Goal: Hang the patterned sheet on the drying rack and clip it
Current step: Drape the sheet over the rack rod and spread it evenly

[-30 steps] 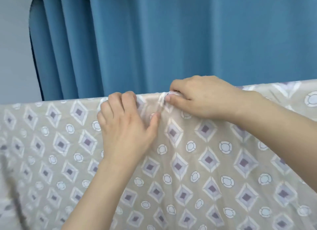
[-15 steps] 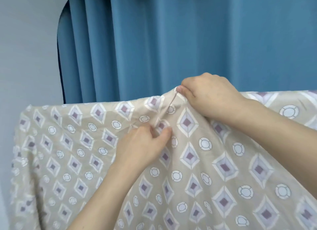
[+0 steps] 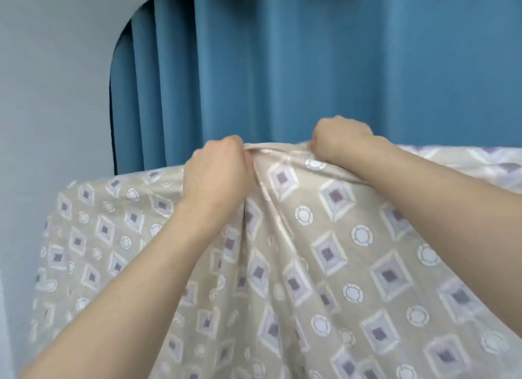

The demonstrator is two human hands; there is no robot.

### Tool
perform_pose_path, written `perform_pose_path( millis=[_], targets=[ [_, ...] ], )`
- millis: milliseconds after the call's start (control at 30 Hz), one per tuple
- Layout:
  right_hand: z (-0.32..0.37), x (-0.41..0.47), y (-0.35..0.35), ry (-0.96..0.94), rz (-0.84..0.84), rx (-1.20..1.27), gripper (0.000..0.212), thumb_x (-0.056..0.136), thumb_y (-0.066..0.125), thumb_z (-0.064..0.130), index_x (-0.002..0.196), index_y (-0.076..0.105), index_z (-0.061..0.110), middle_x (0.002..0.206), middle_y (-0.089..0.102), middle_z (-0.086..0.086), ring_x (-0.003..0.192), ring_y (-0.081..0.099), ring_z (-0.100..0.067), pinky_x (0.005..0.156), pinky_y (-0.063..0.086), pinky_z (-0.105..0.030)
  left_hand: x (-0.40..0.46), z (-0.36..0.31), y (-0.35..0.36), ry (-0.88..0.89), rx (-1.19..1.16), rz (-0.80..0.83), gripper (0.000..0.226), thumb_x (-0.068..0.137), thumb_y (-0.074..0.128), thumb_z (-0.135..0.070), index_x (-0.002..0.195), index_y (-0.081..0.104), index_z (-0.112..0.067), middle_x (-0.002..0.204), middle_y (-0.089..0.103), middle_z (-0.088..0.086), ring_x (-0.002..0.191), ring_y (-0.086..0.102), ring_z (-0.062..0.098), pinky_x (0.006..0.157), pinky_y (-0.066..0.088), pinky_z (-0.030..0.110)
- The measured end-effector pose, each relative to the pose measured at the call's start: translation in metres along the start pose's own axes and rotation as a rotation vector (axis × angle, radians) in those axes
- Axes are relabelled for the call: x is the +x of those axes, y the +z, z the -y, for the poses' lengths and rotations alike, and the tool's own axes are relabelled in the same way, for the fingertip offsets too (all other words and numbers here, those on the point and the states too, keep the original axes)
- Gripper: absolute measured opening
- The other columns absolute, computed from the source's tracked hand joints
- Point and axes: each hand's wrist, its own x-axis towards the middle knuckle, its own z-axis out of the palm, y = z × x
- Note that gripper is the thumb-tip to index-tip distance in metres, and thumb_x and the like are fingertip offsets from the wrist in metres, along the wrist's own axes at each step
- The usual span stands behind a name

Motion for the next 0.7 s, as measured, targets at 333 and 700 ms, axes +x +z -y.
perform_pose_path(
  millis=[333,700],
  targets=[
    [0.007,-0.058,-0.013,-0.233,0.547,0.293,0.056,0.089,0.041,0.069,0.087,0.070,0.022,0.088,0.071,0.007,0.084,0.068,-0.014,0.082,0.052,-0.034,0.032,0.021,0.044,-0.075,0.034,0.737,0.042,0.084,0.024,-0.048,0.085,0.056,-0.021,0.086,0.055,-0.001,0.077,0.053,0.020,0.063,0.036,0.032],
    [0.009,-0.061,-0.015,-0.253,0.624,0.232,0.037,0.084,0.058,0.059,0.091,0.066,0.024,0.091,0.071,0.007,0.083,0.070,-0.017,0.086,0.055,-0.040,-0.020,0.074,0.046,-0.125,0.157,0.090,0.056,0.096,0.007,-0.051,0.076,0.049,-0.019,0.087,0.058,0.002,0.095,0.049,0.030,0.095,0.030,0.045]
  ],
)
